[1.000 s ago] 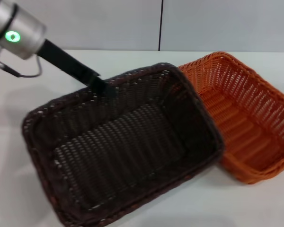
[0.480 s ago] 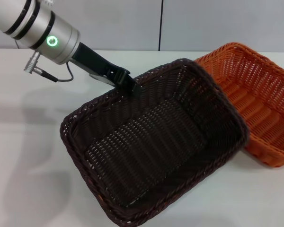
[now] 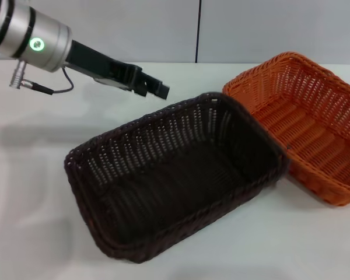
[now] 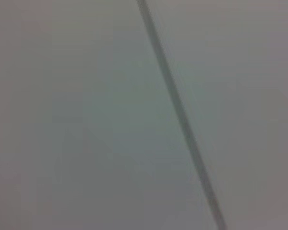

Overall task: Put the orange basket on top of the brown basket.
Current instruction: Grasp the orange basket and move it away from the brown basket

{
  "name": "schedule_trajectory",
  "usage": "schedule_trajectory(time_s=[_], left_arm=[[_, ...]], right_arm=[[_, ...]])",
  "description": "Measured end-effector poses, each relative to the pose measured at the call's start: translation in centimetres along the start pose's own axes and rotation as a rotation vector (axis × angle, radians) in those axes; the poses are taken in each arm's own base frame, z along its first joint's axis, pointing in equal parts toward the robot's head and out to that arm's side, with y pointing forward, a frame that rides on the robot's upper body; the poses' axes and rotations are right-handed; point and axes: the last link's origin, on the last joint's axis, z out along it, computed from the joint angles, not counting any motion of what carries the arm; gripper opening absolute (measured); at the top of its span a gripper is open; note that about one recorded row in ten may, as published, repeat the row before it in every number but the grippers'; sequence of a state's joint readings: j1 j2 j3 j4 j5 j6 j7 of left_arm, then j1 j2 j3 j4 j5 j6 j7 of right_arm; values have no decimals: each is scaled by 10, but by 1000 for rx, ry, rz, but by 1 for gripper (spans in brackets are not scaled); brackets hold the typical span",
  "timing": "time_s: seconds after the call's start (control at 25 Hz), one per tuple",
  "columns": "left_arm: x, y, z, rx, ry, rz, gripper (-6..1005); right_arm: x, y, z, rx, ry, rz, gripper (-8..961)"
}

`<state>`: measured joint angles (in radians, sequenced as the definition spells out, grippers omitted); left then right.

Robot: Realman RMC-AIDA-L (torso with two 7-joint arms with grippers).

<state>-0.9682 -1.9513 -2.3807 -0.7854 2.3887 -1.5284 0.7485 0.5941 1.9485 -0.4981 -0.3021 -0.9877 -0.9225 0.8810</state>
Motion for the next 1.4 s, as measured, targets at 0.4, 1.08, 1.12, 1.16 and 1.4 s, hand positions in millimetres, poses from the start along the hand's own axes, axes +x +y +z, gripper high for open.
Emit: schedule_trajectory(time_s=[0.4, 1.08, 1.12, 1.16, 1.4], left_arm=[[-2, -9, -28, -99, 433, 92, 862], [-34, -42, -53, -21, 978, 96, 862], [-34, -42, -53, -21, 978, 96, 862], [-34, -42, -53, -21, 978, 96, 862], [-25, -44, -43, 13, 930, 110, 862]], right_arm=[[-32, 15, 14, -233, 339, 25, 727], [-96, 2, 7, -36, 959, 104, 726], [-97, 1, 5, -19, 976, 122, 726], [-98, 0, 1, -5, 994, 140, 726], [-92, -1, -21, 11, 1127, 208, 726]])
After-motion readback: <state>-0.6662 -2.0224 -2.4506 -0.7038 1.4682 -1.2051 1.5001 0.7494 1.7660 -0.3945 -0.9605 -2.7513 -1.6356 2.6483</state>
